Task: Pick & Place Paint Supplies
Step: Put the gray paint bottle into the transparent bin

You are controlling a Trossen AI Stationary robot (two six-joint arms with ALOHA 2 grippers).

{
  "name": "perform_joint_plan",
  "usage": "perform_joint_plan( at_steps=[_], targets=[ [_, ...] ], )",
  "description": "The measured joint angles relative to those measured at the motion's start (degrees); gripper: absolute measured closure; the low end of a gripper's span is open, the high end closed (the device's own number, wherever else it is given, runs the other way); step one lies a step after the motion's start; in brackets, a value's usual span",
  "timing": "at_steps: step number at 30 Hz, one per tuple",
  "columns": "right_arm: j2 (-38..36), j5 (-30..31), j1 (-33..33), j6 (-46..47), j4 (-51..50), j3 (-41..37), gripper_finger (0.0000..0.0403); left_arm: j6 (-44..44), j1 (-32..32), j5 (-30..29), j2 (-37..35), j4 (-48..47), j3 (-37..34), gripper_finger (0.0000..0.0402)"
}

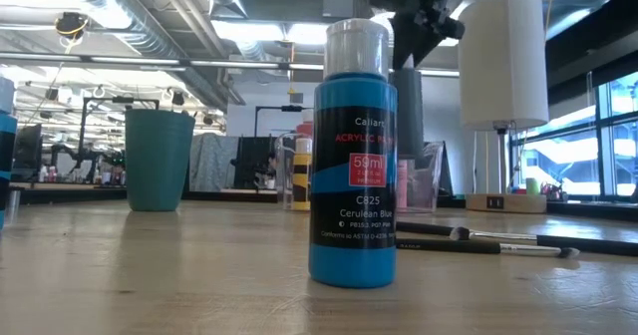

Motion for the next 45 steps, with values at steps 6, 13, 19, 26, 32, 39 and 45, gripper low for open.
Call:
perform_joint_plan(
  at_steps=[6,13,19,26,32,39,45],
  targets=[
    [-4.47,-0.33,0.06,2.26,-3.62,0.0,0.0284,0.02,0.0,-0.15,0.01,-0.17,0.0,0.0093],
    [-8.38,0.08,0.1,3.62,-7.28,-0.02,0.0284,0.02,0.0,-0.24,0.0,-0.2,0.0,0.0093],
    [-14.27,0.25,0.0,3.39,-6.07,-0.02,0.0284,0.04,0.0,-3.5,0.01,-0.22,0.0,0.0093],
    [-15.63,-6.87,0.54,-5.24,7.6,-0.02,0.0284,0.04,0.0,-4.63,0.01,-0.22,0.0,0.0093],
    [-13.87,-10.66,0.52,-12.07,16.08,-0.02,0.0284,0.04,0.0,-4.63,0.01,-0.67,0.0,0.0093],
    [-10.66,-10.68,-1.09,-16.1,18.86,-0.02,0.0284,0.04,0.0,-4.63,0.01,-0.84,0.0,0.0093],
    [-7.56,-10.61,-2.38,-18.25,18.91,-0.02,0.0284,0.02,0.0,-4.63,0.01,-0.85,0.0,0.0093]
  ],
)
